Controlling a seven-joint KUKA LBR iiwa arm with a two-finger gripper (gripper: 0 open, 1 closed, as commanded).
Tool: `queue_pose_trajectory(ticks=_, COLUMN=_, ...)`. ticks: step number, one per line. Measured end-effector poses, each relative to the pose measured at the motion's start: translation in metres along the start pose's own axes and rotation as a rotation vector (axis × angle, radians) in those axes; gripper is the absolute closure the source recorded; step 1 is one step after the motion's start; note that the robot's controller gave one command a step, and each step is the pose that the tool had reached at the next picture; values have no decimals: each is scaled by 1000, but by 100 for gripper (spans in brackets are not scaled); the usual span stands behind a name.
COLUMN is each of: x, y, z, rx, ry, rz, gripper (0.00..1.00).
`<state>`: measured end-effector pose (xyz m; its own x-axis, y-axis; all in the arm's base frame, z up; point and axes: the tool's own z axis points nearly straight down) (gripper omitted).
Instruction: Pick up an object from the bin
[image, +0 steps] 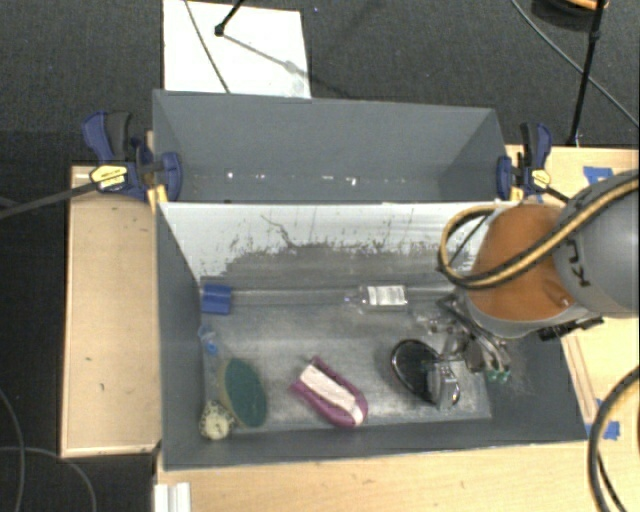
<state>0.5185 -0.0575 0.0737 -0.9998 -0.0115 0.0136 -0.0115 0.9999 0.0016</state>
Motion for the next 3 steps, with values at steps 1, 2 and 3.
queue_pose_trajectory(ticks=1, x=4, y=31, z=2, rx=0, ry=-8, rz=128, gripper=0)
queue_pose_trajectory(ticks=2, x=3, y=31, z=2, rx=-1, ry=-10, rz=124, gripper=100)
queue_pose_trajectory(ticks=3, x=-31, y=6, z=-118, rx=2, ry=-26, rz=93, gripper=100)
